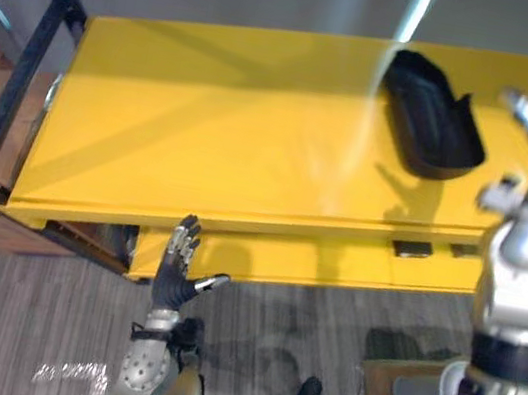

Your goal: Walk over and take plastic housings, then place them on the shelf

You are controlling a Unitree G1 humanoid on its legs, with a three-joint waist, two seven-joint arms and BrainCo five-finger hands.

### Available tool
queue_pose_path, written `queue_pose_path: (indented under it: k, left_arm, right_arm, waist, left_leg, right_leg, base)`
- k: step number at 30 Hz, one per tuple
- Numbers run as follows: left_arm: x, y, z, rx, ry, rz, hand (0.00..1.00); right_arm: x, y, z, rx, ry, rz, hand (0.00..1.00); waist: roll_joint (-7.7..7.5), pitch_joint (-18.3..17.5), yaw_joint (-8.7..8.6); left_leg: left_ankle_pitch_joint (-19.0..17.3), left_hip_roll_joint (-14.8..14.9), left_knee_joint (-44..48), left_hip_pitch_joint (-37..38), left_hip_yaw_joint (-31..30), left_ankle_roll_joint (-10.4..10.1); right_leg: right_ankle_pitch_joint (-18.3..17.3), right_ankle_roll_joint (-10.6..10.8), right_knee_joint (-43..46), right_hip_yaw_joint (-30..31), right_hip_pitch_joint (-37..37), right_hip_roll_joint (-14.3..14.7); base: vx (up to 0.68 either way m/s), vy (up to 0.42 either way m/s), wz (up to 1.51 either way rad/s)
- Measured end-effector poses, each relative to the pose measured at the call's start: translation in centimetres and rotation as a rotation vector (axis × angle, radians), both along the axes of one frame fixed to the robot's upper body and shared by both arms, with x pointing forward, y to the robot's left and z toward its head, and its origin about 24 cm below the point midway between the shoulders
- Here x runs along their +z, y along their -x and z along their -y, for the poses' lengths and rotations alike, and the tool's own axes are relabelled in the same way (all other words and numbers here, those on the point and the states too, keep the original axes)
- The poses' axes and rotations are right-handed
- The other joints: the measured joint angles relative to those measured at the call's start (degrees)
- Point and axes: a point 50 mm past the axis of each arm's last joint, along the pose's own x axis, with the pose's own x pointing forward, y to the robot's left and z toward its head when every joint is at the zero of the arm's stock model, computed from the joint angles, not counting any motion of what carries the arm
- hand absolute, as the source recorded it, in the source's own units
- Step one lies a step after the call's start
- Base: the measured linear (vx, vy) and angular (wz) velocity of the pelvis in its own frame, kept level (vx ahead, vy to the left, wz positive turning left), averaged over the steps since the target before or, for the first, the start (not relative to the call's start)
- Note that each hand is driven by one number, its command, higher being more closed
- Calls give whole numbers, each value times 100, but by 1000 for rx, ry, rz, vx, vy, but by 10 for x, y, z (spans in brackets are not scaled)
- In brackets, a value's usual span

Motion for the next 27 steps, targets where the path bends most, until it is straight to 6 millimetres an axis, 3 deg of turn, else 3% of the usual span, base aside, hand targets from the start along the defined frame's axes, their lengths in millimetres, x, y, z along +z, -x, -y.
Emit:
queue_pose_path:
  k: [1,3,5,9,17,23,25,27]
  left_arm:
    - [-1,1,0,8,3,-4,0]
    - [-5,7,-1,31,13,-22,0]
    - [-5,10,-2,51,18,-19,0]
    - [5,15,-10,92,11,41,0]
    - [12,14,-10,86,15,97,0]
    - [24,11,-2,44,-31,160,0]
    - [26,9,-3,67,-37,168,0]
    - [31,11,-10,126,-59,189,0]
  right_arm:
    - [-13,7,1,-2,-15,-31,0]
    - [-58,34,5,-19,-80,-151,0]
    - [-83,56,4,-29,-124,-228,0]
    - [-111,93,-1,-57,-273,-277,0]
    - [-119,100,-12,-54,-366,-260,0]
    - [-120,101,-18,-30,-374,-259,0]
    - [-120,100,-21,9,-380,-258,0]
    - [-119,92,-36,136,-399,-257,0]
  waist:
    - [18,-85,-14]
    - [92,-381,-159]
    - [131,-490,-274]
    - [122,-590,-346]
    - [41,-729,-474]
    - [14,-889,-632]
    - [-4,-956,-628]
    - [-73,-1033,-547]
  left_leg:
    - [-35,13,-1,8,39,-3]
    - [-111,48,-1,28,152,2]
    - [-135,99,-1,56,279,-9]
    - [-178,213,1,176,527,-60]
    - [-364,266,5,726,1390,-148]
    - [-657,377,36,1087,1974,-301]
    - [-838,326,42,1151,1756,-330]
    - [-1614,100,612,1004,524,-212]
  right_leg:
    - [4,0,-54,26,4,18]
    - [18,8,-237,127,-3,61]
    - [24,3,-308,170,-3,97]
    - [111,-41,-437,428,-14,212]
    - [312,-47,-538,1286,-70,269]
    - [324,-99,-542,2119,-371,518]
    - [314,-140,-498,2369,-477,609]
    - [299,-334,-377,2904,-635,833]
  base:
    - [-5,-27,-41]
    - [1,-23,-24]
    - [11,-21,-20]
    - [30,-27,-36]
    - [51,-2,-54]
    - [35,-8,-68]
    - [46,-1,-78]
    - [94,21,-122]
